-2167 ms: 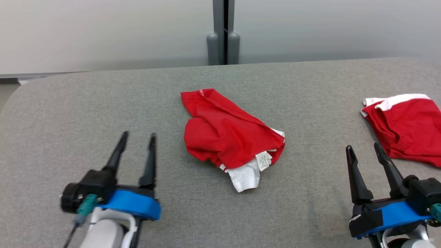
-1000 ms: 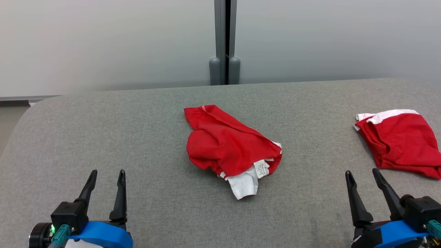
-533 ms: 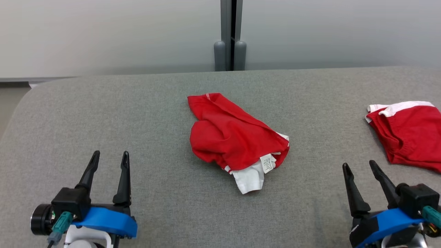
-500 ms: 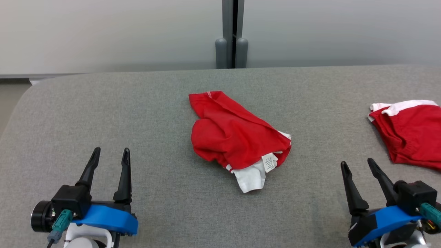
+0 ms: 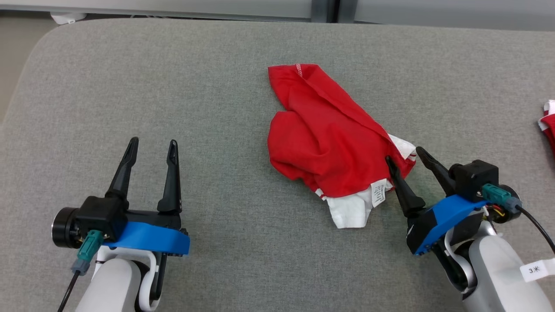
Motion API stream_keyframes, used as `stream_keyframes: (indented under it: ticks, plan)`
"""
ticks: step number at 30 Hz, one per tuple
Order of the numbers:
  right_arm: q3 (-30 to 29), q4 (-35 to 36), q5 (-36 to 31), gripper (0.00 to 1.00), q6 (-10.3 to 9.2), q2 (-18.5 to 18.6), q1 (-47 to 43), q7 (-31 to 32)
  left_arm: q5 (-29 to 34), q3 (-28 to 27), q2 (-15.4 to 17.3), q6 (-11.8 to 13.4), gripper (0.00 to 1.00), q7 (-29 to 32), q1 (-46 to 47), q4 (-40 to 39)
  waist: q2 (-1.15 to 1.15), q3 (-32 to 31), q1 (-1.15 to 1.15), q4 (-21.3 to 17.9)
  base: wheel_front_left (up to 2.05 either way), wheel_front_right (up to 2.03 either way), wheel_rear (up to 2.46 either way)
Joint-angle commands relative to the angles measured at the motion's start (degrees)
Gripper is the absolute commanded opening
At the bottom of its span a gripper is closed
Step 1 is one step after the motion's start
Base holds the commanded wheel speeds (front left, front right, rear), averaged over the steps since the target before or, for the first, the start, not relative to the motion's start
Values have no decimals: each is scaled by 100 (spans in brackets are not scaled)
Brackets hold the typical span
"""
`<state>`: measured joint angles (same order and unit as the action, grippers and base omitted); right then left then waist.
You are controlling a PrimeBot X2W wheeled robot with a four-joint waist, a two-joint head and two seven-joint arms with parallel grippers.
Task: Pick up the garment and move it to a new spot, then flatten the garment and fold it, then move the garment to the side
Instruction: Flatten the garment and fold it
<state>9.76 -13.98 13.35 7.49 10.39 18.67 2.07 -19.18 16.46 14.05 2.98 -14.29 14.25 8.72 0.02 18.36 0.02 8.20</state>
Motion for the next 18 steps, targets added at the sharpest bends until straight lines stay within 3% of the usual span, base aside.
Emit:
stream_keyframes:
  ticks: [1,2,3,9,18]
  plan:
    - [29,-43,62,59,0,55,86,24,16,1,-12,-18,100,-33,118,21,-2,74,-2,70,0,0,0]
    - [76,-82,111,38,0,97,152,0,29,1,-31,-29,100,-50,143,53,-2,82,-2,76,0,0,0]
    - [135,-119,196,0,0,117,183,16,38,0,-44,-38,100,-52,162,79,-2,86,-2,80,0,0,0]
    - [425,77,605,0,0,265,193,-9,81,-40,-90,-58,100,-88,188,190,-2,-5,-2,9,0,0,0]
    - [1270,1230,930,0,0,129,543,-117,159,-146,-101,-69,100,-92,57,191,-2,-218,-2,-172,0,0,0]
